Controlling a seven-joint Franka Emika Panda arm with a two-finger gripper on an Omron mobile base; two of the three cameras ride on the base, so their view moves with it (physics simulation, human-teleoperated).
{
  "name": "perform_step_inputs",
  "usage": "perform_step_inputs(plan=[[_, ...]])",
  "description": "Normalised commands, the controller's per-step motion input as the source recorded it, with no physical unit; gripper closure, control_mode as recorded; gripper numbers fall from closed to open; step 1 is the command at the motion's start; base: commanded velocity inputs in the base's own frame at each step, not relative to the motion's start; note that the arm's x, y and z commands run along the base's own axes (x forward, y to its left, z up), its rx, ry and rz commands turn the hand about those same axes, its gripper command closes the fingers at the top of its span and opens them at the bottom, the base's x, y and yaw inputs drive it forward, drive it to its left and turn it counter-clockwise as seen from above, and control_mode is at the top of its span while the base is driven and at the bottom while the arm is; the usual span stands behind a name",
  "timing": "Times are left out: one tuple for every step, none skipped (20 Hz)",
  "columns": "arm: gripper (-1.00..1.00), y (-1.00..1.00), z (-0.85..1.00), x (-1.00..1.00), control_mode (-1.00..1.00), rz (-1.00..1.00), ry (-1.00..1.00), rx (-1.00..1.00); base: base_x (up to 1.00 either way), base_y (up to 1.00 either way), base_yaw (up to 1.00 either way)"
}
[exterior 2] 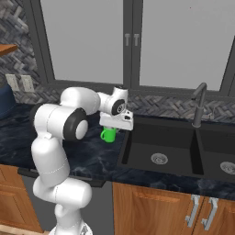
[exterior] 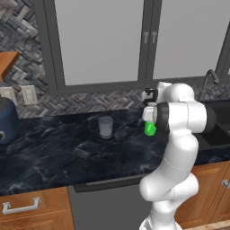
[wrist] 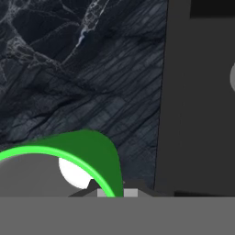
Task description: Place the mug in the left basin and the glass cup in the right basin of the sink.
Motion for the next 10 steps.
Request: perform_step_inputs(plan=[[1.0,-0.5,0.0,0.0,-1.0,0.0,0.0,0.02,0.0,0.0,0.0],[1.0,-0.49,0.0,0.0,-1.0,0.0,0.0,0.01,0.0,0.0,0.0],[1.0,-0.48,0.0,0.0,-1.0,0.0,0.0,0.01,0.0,0.0,0.0],[1.0,-0.47,0.0,0.0,-1.0,0.0,0.0,0.0,0.0,0.0,0.0],[1.0,-0.44,0.0,0.0,-1.0,0.0,0.0,0.0,0.0,0.0,0.0],[1.0,-0.42,0.0,0.0,-1.0,0.0,0.0,0.0,0.0,0.0,0.0],[1.0,-0.42,0.0,0.0,-1.0,0.0,0.0,0.0,0.0,0.0,0.0],[1.0,-0.41,0.0,0.0,-1.0,0.0,0.0,0.0,0.0,0.0,0.0],[1.0,-0.41,0.0,0.0,-1.0,0.0,0.0,0.0,0.0,0.0,0.0],[1.0,-0.44,0.0,0.0,-1.0,0.0,0.0,0.0,0.0,0.0,0.0]])
